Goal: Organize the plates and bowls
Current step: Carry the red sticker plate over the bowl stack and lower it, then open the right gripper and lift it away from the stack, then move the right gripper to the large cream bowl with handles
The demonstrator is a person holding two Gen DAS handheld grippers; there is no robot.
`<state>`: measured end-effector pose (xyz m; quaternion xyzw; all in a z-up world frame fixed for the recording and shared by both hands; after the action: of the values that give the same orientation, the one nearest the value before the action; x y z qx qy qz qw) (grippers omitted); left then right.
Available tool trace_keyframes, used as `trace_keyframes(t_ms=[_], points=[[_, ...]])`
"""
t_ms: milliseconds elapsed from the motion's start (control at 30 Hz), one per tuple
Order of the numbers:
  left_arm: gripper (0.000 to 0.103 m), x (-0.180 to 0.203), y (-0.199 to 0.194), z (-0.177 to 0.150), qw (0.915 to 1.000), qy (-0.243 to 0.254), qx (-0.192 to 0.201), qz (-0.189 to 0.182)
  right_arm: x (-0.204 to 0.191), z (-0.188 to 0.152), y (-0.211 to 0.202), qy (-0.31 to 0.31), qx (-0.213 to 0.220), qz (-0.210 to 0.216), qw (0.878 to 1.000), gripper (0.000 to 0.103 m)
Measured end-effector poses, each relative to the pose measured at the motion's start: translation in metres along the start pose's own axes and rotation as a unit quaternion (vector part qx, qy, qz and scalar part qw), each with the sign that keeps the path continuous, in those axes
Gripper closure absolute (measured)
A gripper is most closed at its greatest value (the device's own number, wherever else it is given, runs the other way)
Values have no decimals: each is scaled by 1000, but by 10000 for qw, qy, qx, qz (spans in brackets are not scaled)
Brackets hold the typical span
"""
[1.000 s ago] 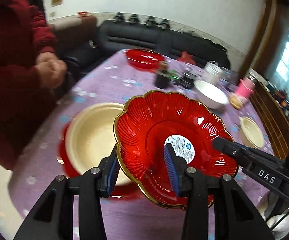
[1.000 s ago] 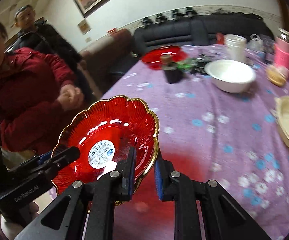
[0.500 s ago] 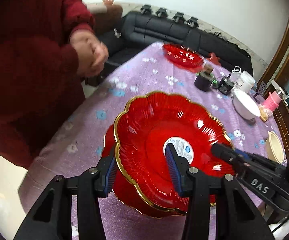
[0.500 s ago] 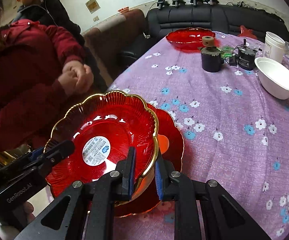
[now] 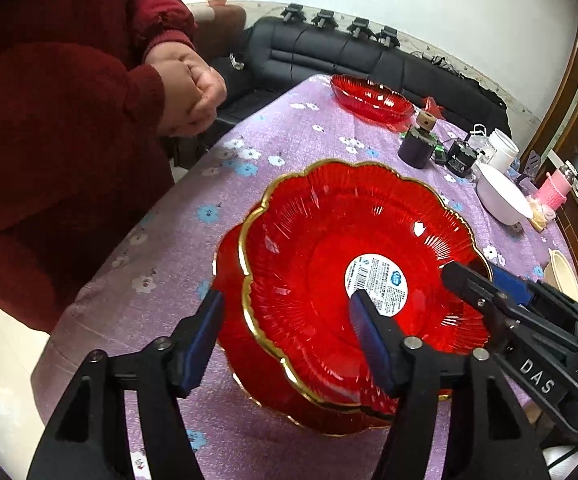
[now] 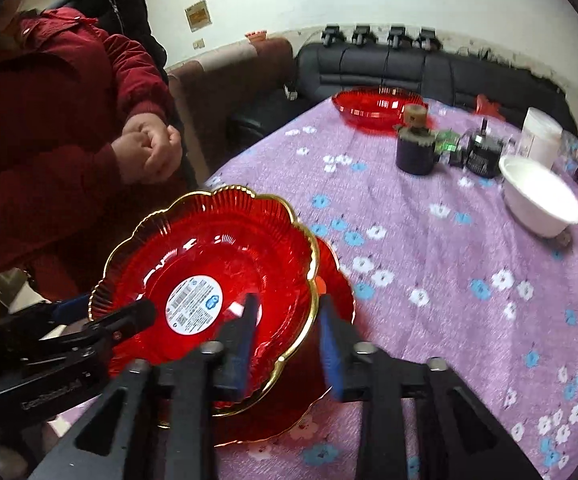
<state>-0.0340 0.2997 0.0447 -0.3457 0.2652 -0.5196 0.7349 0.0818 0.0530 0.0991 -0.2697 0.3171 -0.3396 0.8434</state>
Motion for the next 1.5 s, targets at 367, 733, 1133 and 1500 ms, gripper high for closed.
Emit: trace_keyframes(t_ms=[367,733,1133,1500], points=[[25,-23,-44,-18,9957,-749,403,-353,12,-7,-51,197,769,-71,9968,45],[20,75,-85,-52,9939,199,583,-914,62,-76,-101,661,644,-178,9956,41],[20,173,-81,-103,9836,1218,55,-1327,175,-133,-183,1715,915,-873,9770,41],[20,181,-75,-112,9830,1312,-78,-1280,218,-159,-199,2415,987,-911,9610,41]])
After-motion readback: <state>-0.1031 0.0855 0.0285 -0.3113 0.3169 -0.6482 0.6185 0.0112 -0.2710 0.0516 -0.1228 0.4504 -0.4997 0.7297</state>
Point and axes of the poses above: each gripper's, at about its wrist camera, not at the fingertips, and y roughly the way its jaws point, x to its right, z to its top, the point moved 6 cm from there along y, roughly the way its jaws point, and after that the axes turned 13 degrees about z, right-handed, at the moved point
